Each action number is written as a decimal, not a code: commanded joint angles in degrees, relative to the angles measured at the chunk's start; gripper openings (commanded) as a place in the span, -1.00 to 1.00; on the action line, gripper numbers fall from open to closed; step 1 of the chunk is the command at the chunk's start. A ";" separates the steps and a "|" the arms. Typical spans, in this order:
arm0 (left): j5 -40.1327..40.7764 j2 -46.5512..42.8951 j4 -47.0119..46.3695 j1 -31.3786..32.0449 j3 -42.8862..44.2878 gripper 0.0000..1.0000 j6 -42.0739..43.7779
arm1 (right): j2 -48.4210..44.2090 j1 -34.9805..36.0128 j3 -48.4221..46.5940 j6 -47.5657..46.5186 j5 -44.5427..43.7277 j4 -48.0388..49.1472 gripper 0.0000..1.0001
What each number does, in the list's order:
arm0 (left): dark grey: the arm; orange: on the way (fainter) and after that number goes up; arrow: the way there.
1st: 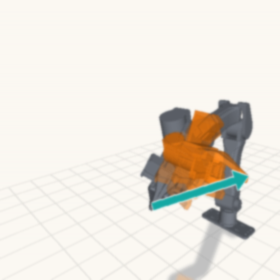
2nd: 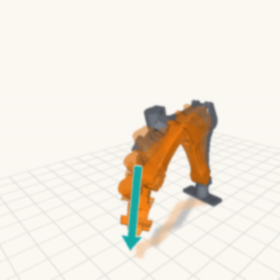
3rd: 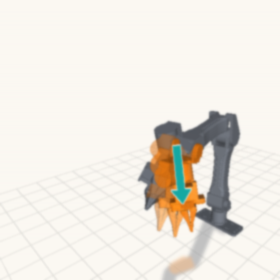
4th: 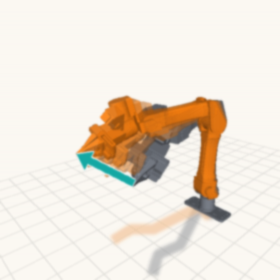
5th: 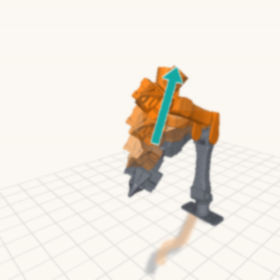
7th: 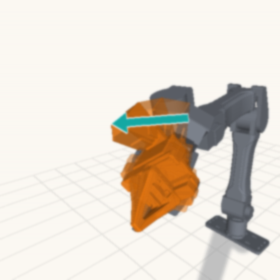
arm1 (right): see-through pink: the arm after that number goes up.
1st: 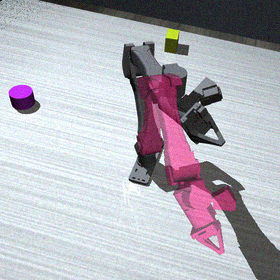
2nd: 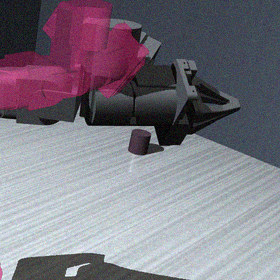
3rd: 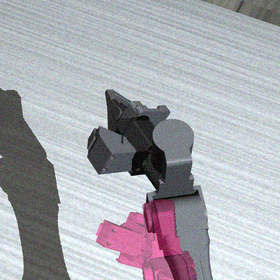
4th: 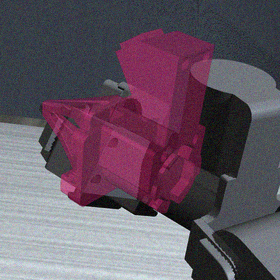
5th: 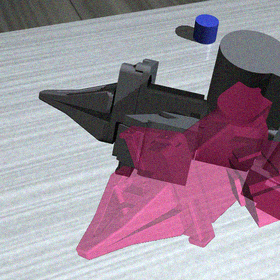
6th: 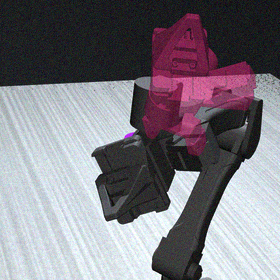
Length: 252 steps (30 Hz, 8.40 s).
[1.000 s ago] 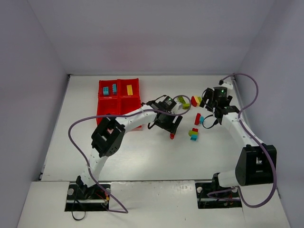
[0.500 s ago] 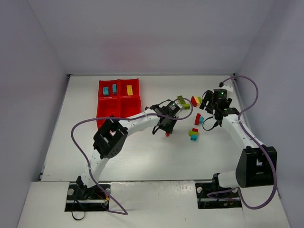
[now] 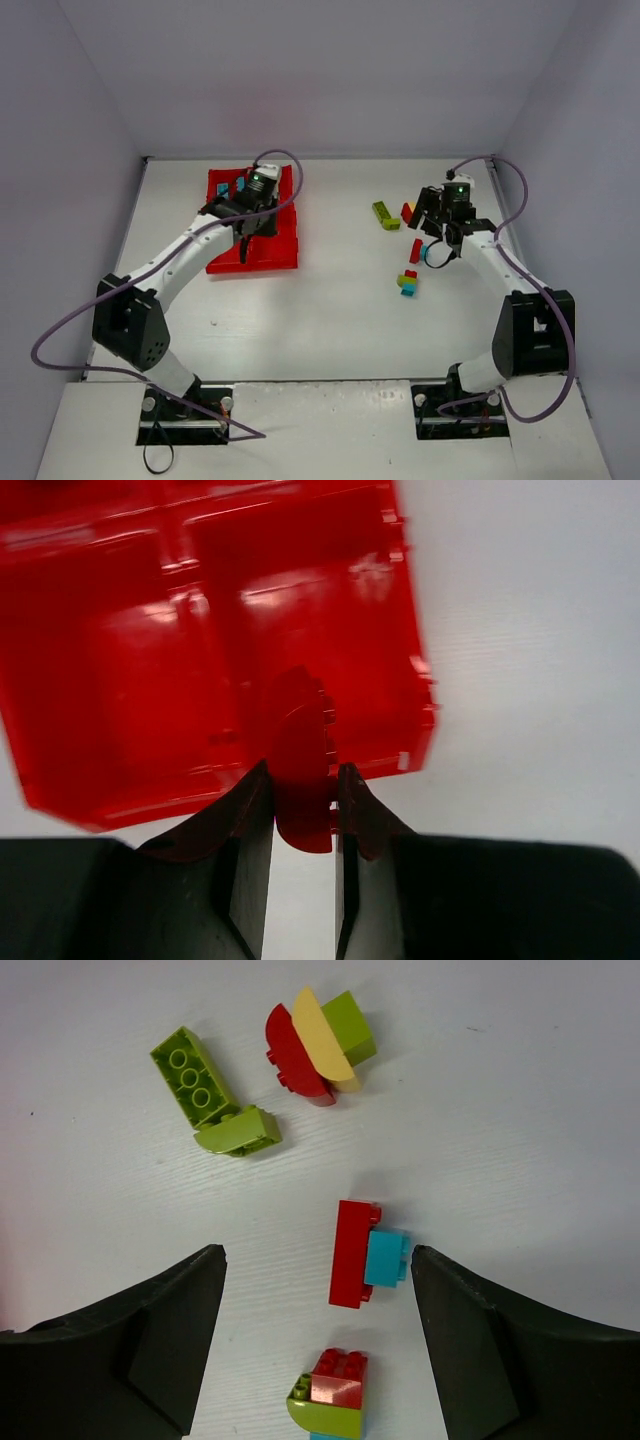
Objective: Sort the legos into containers by color
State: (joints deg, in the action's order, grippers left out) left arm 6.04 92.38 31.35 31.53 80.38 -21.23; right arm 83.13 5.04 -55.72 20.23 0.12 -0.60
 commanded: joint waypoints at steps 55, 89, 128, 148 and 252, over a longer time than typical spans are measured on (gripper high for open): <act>-6.04 -3.87 6.08 -19.31 8.56 0.26 1.72 | 32.29 11.74 -27.68 -17.23 -4.43 -0.54 -0.82; 1.95 -8.09 10.83 -21.07 5.05 0.26 2.25 | 38.60 36.27 -46.23 -25.94 19.06 7.37 0.03; -2.97 -7.12 9.16 -21.16 3.47 0.26 1.63 | 41.67 10.61 -33.75 -13.72 -4.60 5.08 -0.02; -2.09 -7.12 9.08 -21.16 3.91 0.26 1.72 | 23.92 29.13 -29.09 -21.72 9.19 11.49 -1.00; -6.75 -0.71 7.67 -12.81 5.58 0.26 1.11 | 40.09 1.91 -38.49 25.38 -12.60 -12.49 0.73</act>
State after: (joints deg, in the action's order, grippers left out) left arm -1.28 93.12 40.05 18.37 85.58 -20.16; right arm 123.61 6.48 -91.33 42.61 -9.63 -12.27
